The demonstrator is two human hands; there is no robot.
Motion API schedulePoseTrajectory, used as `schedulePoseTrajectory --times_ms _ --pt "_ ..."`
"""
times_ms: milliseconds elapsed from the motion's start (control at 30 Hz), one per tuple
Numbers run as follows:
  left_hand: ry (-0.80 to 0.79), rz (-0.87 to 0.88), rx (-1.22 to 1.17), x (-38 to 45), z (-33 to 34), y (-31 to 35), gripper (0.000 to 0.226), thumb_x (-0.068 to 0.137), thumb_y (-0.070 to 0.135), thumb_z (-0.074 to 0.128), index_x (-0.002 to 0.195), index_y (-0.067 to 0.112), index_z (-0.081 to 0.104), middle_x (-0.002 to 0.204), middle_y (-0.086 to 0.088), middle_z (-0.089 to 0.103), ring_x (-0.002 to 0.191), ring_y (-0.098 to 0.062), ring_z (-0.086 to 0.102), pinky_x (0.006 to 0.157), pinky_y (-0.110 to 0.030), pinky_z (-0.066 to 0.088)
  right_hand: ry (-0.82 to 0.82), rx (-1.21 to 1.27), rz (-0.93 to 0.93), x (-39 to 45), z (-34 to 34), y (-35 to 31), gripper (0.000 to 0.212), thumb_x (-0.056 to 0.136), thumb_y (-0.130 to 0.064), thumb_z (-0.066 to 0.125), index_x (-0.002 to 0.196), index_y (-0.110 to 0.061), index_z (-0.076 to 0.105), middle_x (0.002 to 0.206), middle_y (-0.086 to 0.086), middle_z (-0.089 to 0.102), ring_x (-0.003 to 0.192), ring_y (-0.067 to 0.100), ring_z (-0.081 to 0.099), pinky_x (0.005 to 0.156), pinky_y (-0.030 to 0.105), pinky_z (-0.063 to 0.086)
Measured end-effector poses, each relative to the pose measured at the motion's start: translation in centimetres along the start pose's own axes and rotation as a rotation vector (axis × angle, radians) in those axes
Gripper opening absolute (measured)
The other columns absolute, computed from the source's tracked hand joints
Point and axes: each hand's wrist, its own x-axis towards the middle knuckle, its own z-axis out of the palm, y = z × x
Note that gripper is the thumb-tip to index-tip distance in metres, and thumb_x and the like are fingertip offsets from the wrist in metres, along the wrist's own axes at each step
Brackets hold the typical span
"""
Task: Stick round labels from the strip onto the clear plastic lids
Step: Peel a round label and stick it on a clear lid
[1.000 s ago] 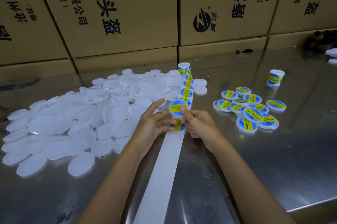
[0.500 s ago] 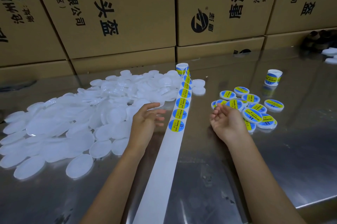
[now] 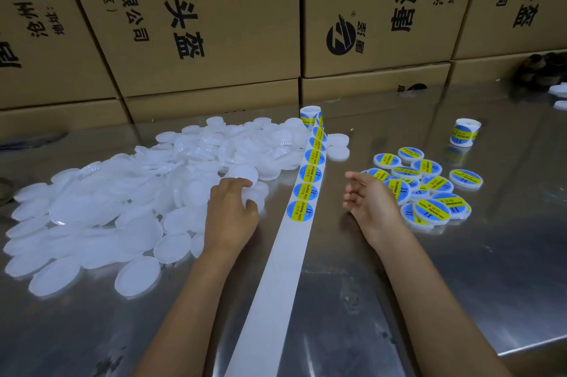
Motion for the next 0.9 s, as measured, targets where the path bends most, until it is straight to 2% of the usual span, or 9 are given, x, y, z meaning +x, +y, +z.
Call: schedulePoseTrajectory --times_ms 167,233,367,433,500,600,667,767,900 --pt "-0.048 0.028 0.109 -0.1 -0.1 0.2 0.048 0.091 0.036 0.068 0.134 0.015 0.06 0.142 -0.005 0.051 0.128 -0.026 0.044 0.106 -0.04 0.04 -0.055 -0.465 -0.238 -0.9 1.6 1.6 0.011 0.093 -0.011 0.054 0.088 -0.01 0.065 0.063 -0.003 0.056 0.048 0.004 0.046 0.049 0.019 0.04" --pt "-0.083 0.037 0.125 -0.2 0.0 0.2 0.054 0.089 0.034 0.07 0.138 0.015 0.057 0.144 -0.003 0.047 0.131 -0.023 0.039 0.105 -0.039 0.04 -0.116 -0.592 -0.376 -1.2 2.1 2.3 0.01 0.092 -0.009 0.057 0.086 -0.01 0.064 0.067 -0.004 0.057 0.053 -0.001 0.048 0.056 0.015 0.041" --pt "-0.061 0.063 0.098 -0.3 -0.1 0.3 0.051 0.091 0.024 0.069 0.14 0.015 0.056 0.145 -0.003 0.05 0.131 -0.022 0.041 0.106 -0.036 0.04 -0.237 -0.832 -0.59 -1.9 2.6 3.4 0.005 0.089 -0.009 0.063 0.092 -0.011 0.065 0.082 -0.004 0.062 0.074 0.005 0.05 0.068 0.013 0.04" --pt "-0.01 0.022 -0.077 -0.2 -0.3 0.9 0.043 0.091 0.027 0.07 0.133 0.017 0.063 0.137 0.0 0.059 0.125 -0.02 0.051 0.106 -0.035 0.042 -0.284 -0.929 -0.687 -2.2 2.6 3.6 0.016 0.089 -0.01 0.065 0.105 -0.014 0.065 0.097 -0.005 0.063 0.089 0.009 0.049 0.076 0.005 0.035" --pt "-0.054 -0.126 -0.369 0.0 -0.5 1.7 0.03 0.094 0.03 0.067 0.122 0.021 0.071 0.124 0.004 0.069 0.115 -0.017 0.062 0.102 -0.034 0.05 -0.344 -0.921 -0.713 -2.5 2.6 3.6 0.028 0.09 -0.013 0.066 0.118 -0.019 0.063 0.109 -0.008 0.062 0.099 0.007 0.049 0.084 0.003 0.033" --pt "-0.298 -0.421 -0.985 0.0 -1.0 2.8 0.026 0.1 0.022 0.054 0.115 0.009 0.071 0.111 -0.008 0.074 0.101 -0.023 0.072 0.093 -0.042 0.058 -0.385 -0.872 -0.679 -2.8 2.8 3.7 0.037 0.091 -0.024 0.069 0.127 -0.028 0.06 0.121 -0.013 0.06 0.113 0.006 0.049 0.096 0.014 0.038" --pt "-0.434 -0.519 -1.249 -0.2 -1.2 3.2 0.031 0.101 0.017 0.047 0.119 -0.001 0.065 0.114 -0.019 0.073 0.105 -0.032 0.072 0.092 -0.044 0.059 -0.397 -0.868 -0.68 -2.9 2.9 3.6 0.038 0.09 -0.027 0.071 0.127 -0.028 0.06 0.124 -0.014 0.06 0.118 0.008 0.049 0.101 0.022 0.04" --pt "-0.497 -0.545 -1.365 -0.4 -1.3 3.4 0.032 0.102 0.015 0.047 0.124 -0.004 0.06 0.12 -0.024 0.07 0.11 -0.036 0.069 0.091 -0.042 0.059 -0.406 -0.867 -0.703 -2.9 2.9 3.5 0.037 0.089 -0.025 0.072 0.125 -0.025 0.062 0.122 -0.012 0.062 0.118 0.011 0.051 0.102 0.028 0.042" --pt "-0.506 -0.441 -1.312 -0.6 -1.1 3.2 0.032 0.106 0.015 0.046 0.129 -0.003 0.059 0.124 -0.021 0.068 0.115 -0.032 0.068 0.092 -0.04 0.059 -0.418 -0.844 -0.713 -2.9 2.9 3.4 0.035 0.091 -0.026 0.07 0.126 -0.026 0.064 0.119 -0.007 0.064 0.115 0.008 0.053 0.101 0.026 0.042"
